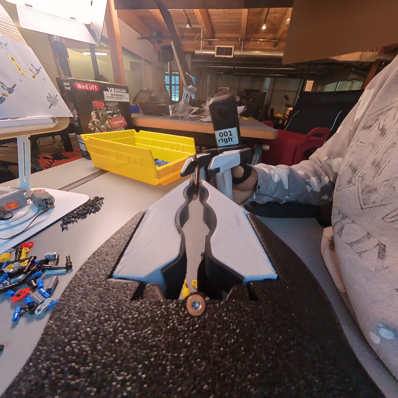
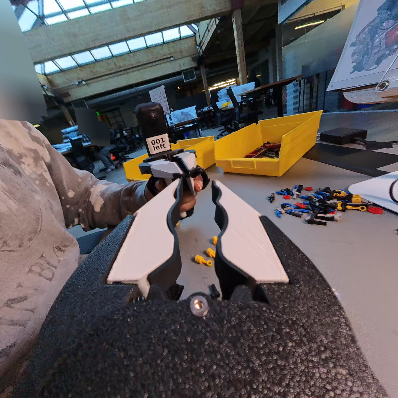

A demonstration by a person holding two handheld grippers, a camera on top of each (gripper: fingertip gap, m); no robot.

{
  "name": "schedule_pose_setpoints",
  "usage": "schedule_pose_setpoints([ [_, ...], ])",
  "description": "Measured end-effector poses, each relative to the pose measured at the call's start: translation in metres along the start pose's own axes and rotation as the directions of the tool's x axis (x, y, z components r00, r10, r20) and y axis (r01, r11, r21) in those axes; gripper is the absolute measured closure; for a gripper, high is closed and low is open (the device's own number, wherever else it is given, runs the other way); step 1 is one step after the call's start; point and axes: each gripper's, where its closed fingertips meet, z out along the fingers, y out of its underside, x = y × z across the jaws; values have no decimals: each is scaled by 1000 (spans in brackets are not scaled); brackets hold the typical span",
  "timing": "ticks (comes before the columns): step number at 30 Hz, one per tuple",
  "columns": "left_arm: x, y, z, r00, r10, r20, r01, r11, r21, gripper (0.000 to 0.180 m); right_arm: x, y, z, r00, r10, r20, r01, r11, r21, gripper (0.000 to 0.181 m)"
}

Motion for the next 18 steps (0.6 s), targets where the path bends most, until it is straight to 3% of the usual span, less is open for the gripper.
schedule_pose_setpoints([
  [3, 1, 8, 5, 1000, 5, 2, -5, 999, -34, 178, -7, -3, 10, 997, 71, 35, -72, 997, 32, 172],
  [5, 1, 18, 9, 1000, 4, 4, -4, 996, -86, 178, -8, -1, 12, 998, 51, 33, -51, 998, 22, 173],
  [9, -12, 46, 10, 997, -16, 79, 35, 968, -247, 169, 5, 8, 10, 979, -177, -101, 168, 981, -98, 172],
  [11, -12, 40, 8, 994, -90, 64, 101, 973, -208, 165, 20, 17, 6, 898, -396, -192, 346, 905, -247, 172],
  [13, -14, 30, 8, 980, -189, 56, 195, 970, -144, 164, 36, 32, 2, 771, -600, -214, 478, 767, -428, 172],
  [18, -21, 47, 12, 937, -334, 103, 348, 920, -180, 161, 50, 62, 6, 589, -798, -125, 561, 516, -647, 172],
])
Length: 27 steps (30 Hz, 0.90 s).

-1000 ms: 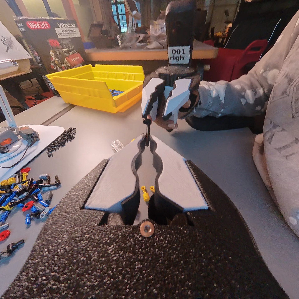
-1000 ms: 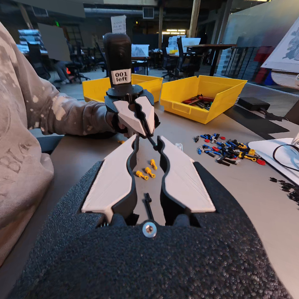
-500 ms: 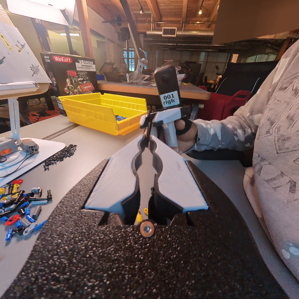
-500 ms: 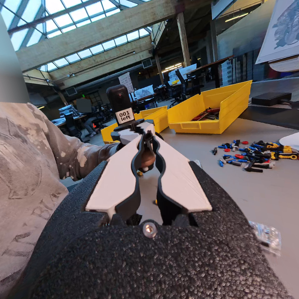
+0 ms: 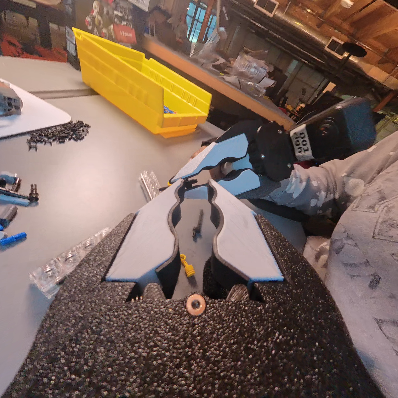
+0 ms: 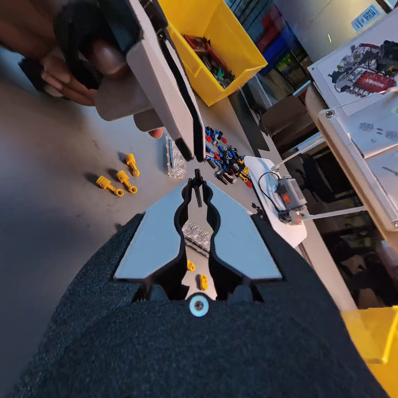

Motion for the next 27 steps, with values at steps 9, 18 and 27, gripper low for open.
schedule_pose_setpoints([
  [9, -9, 9, 2, 995, 48, 92, -43, 997, -57, 170, -3, -4, 7, 980, -187, -62, 181, 980, -83, 173],
  [18, 5, 0, -7, 994, 113, 2, -113, 993, -41, 178, -6, -26, -14, 997, 43, 70, -55, 983, 173, 170],
  [27, 29, -19, -18, 975, -4, -221, 22, 996, 82, 179, 8, -44, -53, 770, 417, 483, -598, 735, 318, 152],
])
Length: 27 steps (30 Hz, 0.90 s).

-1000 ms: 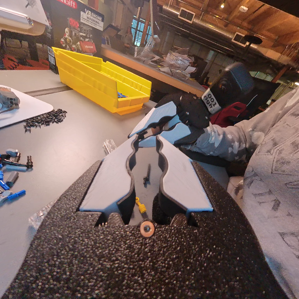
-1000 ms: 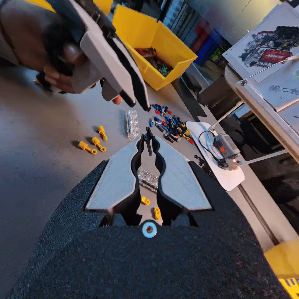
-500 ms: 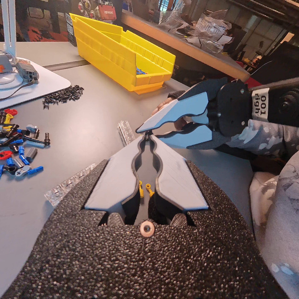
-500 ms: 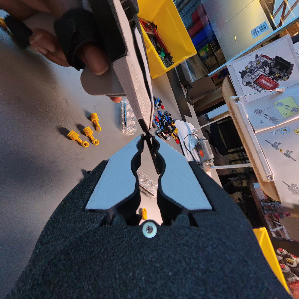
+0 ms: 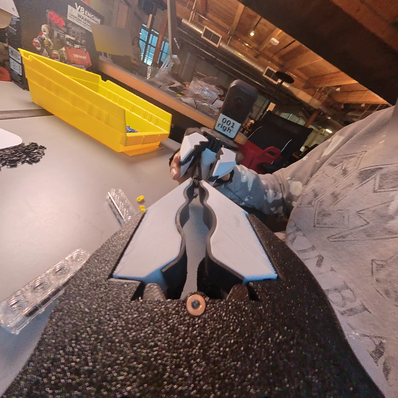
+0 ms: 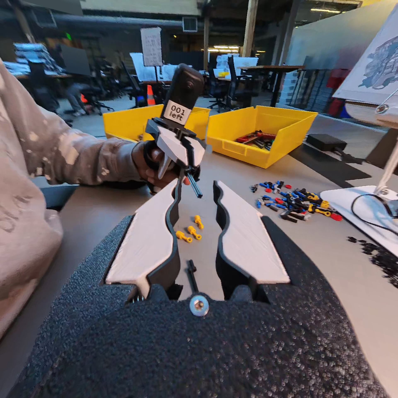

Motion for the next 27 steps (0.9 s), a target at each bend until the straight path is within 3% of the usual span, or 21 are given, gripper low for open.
schedule_pose_setpoints([
  [3, 4, -2, 1, 1000, -8, -28, 8, 1000, 14, 179, -14, -5, 1, 995, 45, 94, -49, 998, 33, 161],
  [6, 8, -1, 2, 999, -18, -48, 19, 1000, 14, 179, -15, -7, 2, 995, 36, 89, -41, 998, 46, 177],
  [15, 14, -6, 1, 991, -80, -108, 87, 995, 54, 179, -20, -17, 0, 979, 129, 157, -148, 982, 116, 170],
  [27, 13, -8, 0, 988, -102, -119, 111, 991, 70, 179, -17, -11, 3, 986, 110, 129, -122, 989, 89, 172],
])
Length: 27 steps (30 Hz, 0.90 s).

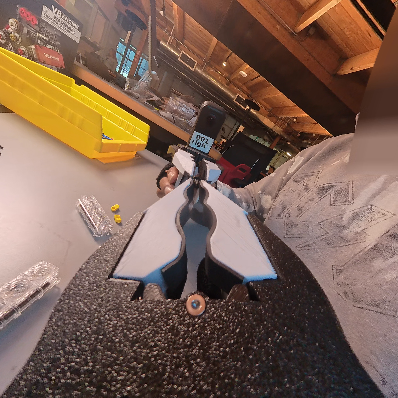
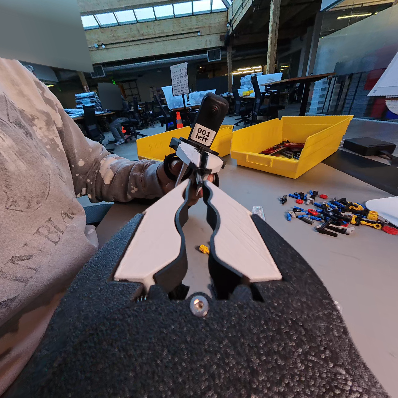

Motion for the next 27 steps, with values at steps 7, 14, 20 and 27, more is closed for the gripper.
schedule_pose_setpoints([
  [7, -1, 2, 1, 1000, 6, 10, -6, 1000, -10, 179, 0, -1, 0, 1000, 11, 3, -11, 1000, 12, 180],
  [14, -4, -4, -4, 999, -32, 4, 32, 999, 28, 179, 5, -1, -1, 999, 32, -9, -31, 999, 28, 169],
  [20, -5, -1, -2, 999, -47, 0, 47, 999, 19, 179, 5, -2, 2, 1000, 18, -25, -17, 999, 32, 168],
  [27, -4, 2, 0, 999, -36, 2, 36, 999, 1, 179, 4, -4, 2, 1000, 22, -19, -21, 999, 40, 177],
])
